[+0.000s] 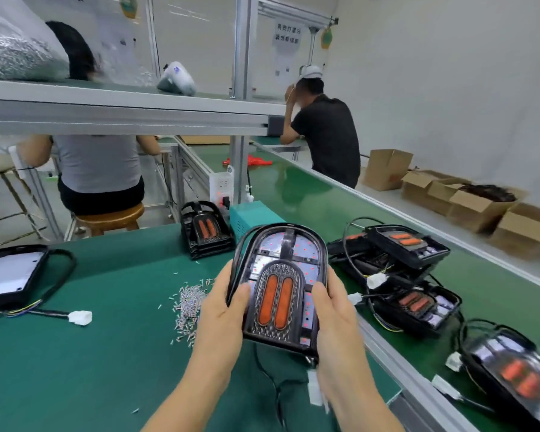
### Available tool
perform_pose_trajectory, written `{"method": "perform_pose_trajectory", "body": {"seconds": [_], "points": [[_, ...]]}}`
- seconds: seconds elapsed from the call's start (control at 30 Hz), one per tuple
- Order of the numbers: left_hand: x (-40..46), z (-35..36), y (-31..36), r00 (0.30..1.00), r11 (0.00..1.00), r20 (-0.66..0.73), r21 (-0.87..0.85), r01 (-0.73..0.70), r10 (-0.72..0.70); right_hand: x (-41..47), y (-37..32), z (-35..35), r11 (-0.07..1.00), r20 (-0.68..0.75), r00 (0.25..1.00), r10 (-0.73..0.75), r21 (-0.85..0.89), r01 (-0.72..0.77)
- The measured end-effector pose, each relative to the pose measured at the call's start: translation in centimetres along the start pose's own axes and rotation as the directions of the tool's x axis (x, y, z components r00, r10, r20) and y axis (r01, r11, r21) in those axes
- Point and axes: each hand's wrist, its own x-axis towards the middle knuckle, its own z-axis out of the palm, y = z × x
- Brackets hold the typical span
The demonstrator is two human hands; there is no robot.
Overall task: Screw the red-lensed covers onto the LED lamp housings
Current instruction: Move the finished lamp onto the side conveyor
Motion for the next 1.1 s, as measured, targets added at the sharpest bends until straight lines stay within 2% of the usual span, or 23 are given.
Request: {"method": "perform_pose_trajectory", "body": {"seconds": [0.17,0.3,0.37,0.5,0.63,0.9,1.1], "points": [[0.6,3.9,-0.3,0.994,1.000,0.106,-0.011,0.000,0.002,-0.1,-0.3,-3.8,0.990,-0.135,0.984,-0.114,-0.098,0.101],[0.6,7.6,-0.4,0.969,0.999,0.246,0.022,-0.031,0.024,-0.8,-0.6,-7.3,0.991,-0.309,0.943,-0.126,-0.083,0.105],[0.4,9.5,-0.6,0.950,0.999,0.312,0.026,-0.037,0.027,-1.4,-0.9,-9.0,0.991,-0.403,0.905,-0.134,-0.075,0.113],[-0.3,13.6,-0.7,0.902,0.997,0.428,0.029,-0.069,0.050,-2.5,-2.0,-12.8,0.978,-0.560,0.807,-0.190,-0.176,0.108],[-1.1,17.5,-0.6,0.848,1.000,0.530,0.026,-0.008,-0.007,-2.7,-2.8,-16.8,0.971,-0.692,0.693,-0.201,-0.236,0.045],[-1.3,21.8,-1.2,0.775,0.983,0.610,0.170,0.072,-0.162,-0.3,-3.3,-21.7,0.952,-0.746,0.635,-0.200,-0.303,-0.055],[-1.9,22.6,-1.9,0.710,0.966,0.696,0.243,-0.087,-0.111,2.1,-3.8,-23.5,0.933,-0.795,0.565,-0.219,-0.340,-0.117]]}}
